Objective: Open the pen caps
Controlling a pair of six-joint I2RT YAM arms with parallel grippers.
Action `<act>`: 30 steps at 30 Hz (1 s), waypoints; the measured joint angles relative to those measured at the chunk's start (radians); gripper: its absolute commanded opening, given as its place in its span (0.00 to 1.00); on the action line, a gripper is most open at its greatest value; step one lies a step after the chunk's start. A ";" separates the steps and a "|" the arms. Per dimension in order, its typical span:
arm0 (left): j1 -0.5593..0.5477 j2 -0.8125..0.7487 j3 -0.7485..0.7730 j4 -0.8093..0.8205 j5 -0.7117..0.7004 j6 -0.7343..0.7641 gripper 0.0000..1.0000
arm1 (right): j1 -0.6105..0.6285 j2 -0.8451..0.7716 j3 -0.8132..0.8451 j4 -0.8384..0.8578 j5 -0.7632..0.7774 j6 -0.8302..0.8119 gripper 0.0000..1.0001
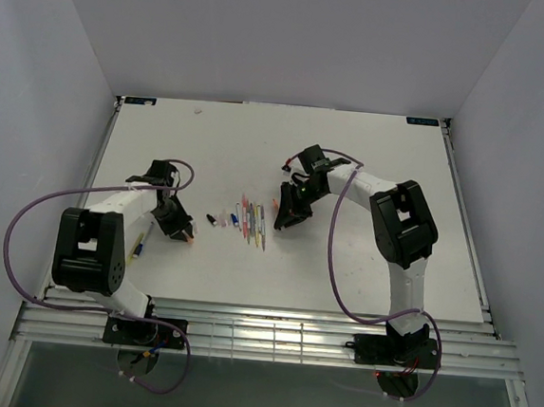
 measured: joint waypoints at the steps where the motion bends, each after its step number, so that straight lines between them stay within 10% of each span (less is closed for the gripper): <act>1: 0.000 0.011 0.001 0.004 0.000 -0.001 0.11 | 0.000 0.000 0.000 0.001 -0.003 0.000 0.13; 30: -0.044 0.239 0.224 -0.013 0.005 0.006 0.40 | 0.000 0.058 0.000 0.005 -0.061 0.008 0.35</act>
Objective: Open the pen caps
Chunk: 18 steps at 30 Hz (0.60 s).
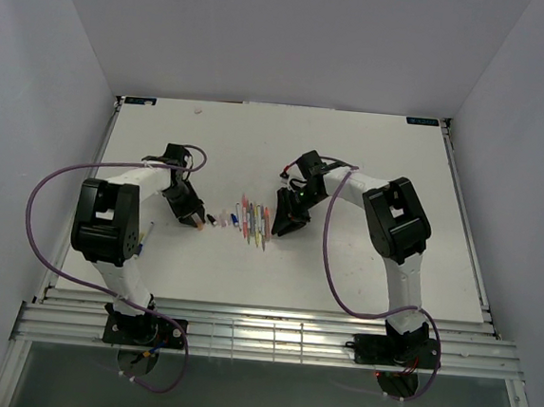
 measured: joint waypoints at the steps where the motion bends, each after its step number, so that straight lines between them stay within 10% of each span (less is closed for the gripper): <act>1: 0.000 0.003 0.004 -0.003 0.000 -0.001 0.41 | 0.000 0.003 0.000 0.000 -0.004 0.000 0.37; 18: -0.003 -0.010 0.001 -0.016 -0.016 -0.014 0.52 | 0.002 0.006 0.021 -0.003 -0.026 0.006 0.40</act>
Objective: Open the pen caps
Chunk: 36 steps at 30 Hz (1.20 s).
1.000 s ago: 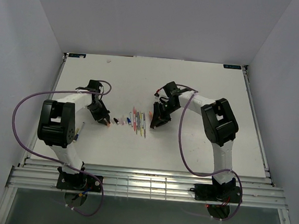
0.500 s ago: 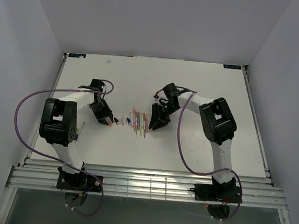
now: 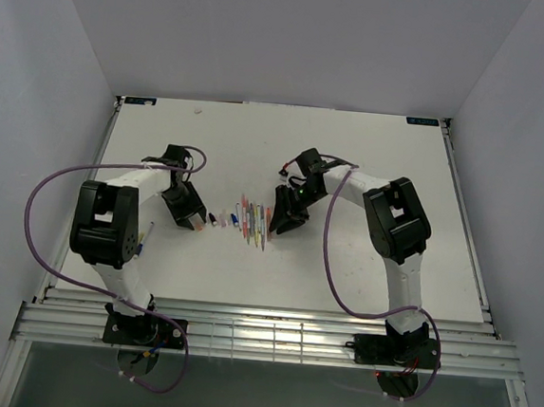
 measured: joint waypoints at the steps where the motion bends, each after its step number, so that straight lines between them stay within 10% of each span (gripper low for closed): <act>1: 0.000 -0.005 -0.004 -0.003 -0.006 -0.002 0.52 | 0.002 -0.001 0.000 -0.001 0.000 0.001 0.40; 19: 0.014 -0.211 -0.020 -0.108 -0.224 -0.039 0.56 | 0.034 -0.042 0.030 -0.024 -0.033 0.008 0.40; 36: 0.305 -0.353 -0.091 -0.171 -0.436 0.062 0.50 | 0.093 -0.045 0.020 -0.002 -0.120 0.028 0.39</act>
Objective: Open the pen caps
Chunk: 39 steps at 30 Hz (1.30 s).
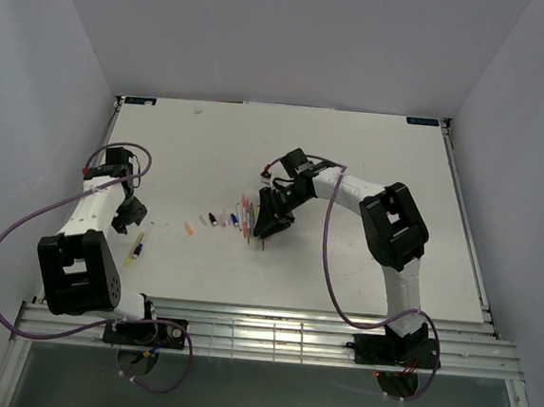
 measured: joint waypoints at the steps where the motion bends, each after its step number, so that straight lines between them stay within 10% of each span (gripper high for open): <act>1: 0.002 0.000 -0.010 -0.006 0.000 -0.005 0.49 | 0.000 0.000 -0.003 0.003 -0.005 0.002 0.39; 39: 0.273 0.134 0.045 -0.314 0.210 -0.811 0.53 | 0.000 -0.001 -0.037 0.009 -0.023 0.013 0.38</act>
